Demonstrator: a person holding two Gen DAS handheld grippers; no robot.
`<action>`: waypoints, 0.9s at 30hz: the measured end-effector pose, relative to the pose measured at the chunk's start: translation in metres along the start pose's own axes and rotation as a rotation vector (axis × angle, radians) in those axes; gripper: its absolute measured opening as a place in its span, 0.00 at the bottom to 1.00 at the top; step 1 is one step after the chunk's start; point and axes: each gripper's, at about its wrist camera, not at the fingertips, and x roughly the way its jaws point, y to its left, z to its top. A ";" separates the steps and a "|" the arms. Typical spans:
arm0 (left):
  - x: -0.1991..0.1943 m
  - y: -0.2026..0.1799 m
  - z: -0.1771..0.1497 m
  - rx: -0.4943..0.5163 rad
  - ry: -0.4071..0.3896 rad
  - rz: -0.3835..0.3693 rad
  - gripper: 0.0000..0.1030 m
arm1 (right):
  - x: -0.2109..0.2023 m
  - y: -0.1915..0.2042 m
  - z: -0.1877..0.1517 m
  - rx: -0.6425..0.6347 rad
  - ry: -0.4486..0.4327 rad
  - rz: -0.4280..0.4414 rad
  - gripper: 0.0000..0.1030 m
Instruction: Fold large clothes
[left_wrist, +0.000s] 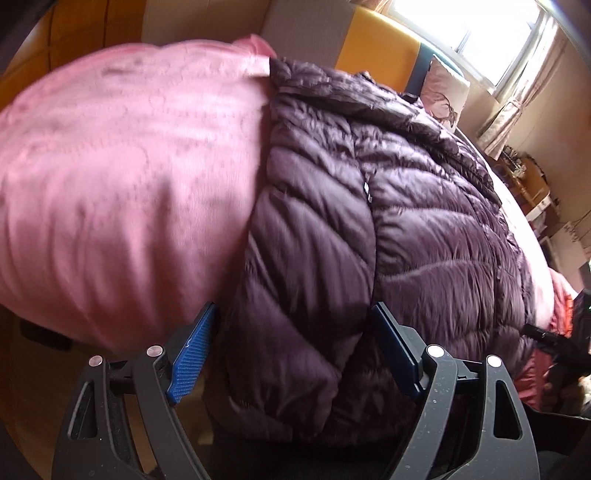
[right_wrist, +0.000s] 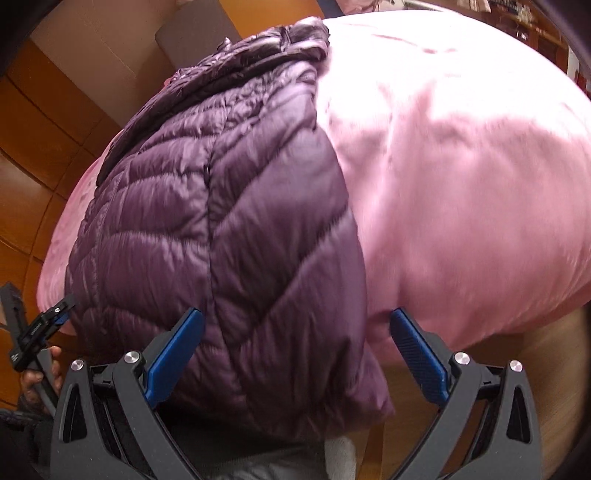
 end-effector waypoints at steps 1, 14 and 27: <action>0.002 0.002 -0.002 -0.006 0.021 -0.018 0.80 | 0.001 -0.003 -0.006 0.013 0.012 0.021 0.98; -0.007 0.005 -0.002 -0.009 0.089 -0.229 0.09 | -0.008 0.021 -0.016 -0.091 0.096 0.213 0.23; -0.064 0.017 0.071 -0.137 -0.107 -0.639 0.05 | -0.081 0.046 0.047 -0.016 -0.156 0.584 0.20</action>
